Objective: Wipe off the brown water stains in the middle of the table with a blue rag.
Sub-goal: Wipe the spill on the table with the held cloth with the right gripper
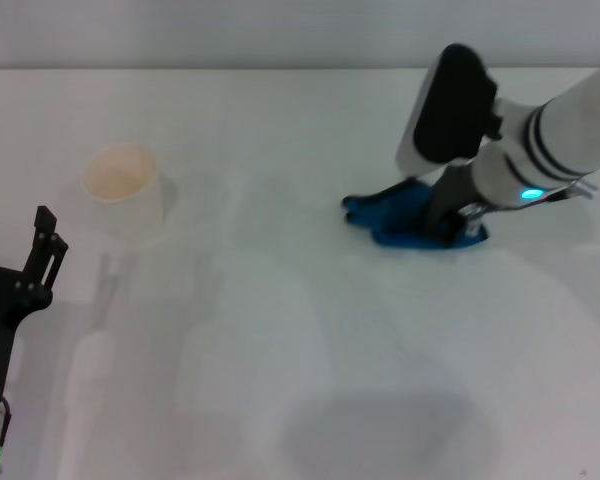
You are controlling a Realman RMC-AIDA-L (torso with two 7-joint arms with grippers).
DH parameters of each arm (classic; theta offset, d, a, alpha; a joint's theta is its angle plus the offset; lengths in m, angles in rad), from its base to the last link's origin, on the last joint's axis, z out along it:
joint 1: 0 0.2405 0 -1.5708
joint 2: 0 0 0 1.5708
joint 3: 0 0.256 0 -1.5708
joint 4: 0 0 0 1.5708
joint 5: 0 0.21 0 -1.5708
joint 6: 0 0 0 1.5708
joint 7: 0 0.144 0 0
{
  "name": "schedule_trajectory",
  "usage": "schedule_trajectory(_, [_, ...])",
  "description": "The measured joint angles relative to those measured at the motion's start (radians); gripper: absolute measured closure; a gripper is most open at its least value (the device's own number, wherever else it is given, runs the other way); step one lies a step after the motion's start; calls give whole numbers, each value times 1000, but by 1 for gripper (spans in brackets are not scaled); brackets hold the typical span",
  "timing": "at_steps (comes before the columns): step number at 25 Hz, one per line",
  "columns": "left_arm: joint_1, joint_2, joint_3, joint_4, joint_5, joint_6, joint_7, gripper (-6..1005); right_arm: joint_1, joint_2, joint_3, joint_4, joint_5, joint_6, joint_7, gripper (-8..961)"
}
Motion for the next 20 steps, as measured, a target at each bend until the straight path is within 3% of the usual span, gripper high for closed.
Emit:
schedule_trajectory(7, [1, 0, 4, 1, 0, -1, 0, 137, -8, -13, 211, 60, -76, 15, 24, 828])
schedule_trajectory(17, [-16, 0, 0, 1, 0, -1, 0, 137, -62, -15, 579, 31, -245, -137, 29, 822])
schedule_trajectory(20, [-17, 0, -2, 0, 0, -1, 0, 137, -100, -12, 632, -28, -283, -180, 51, 820])
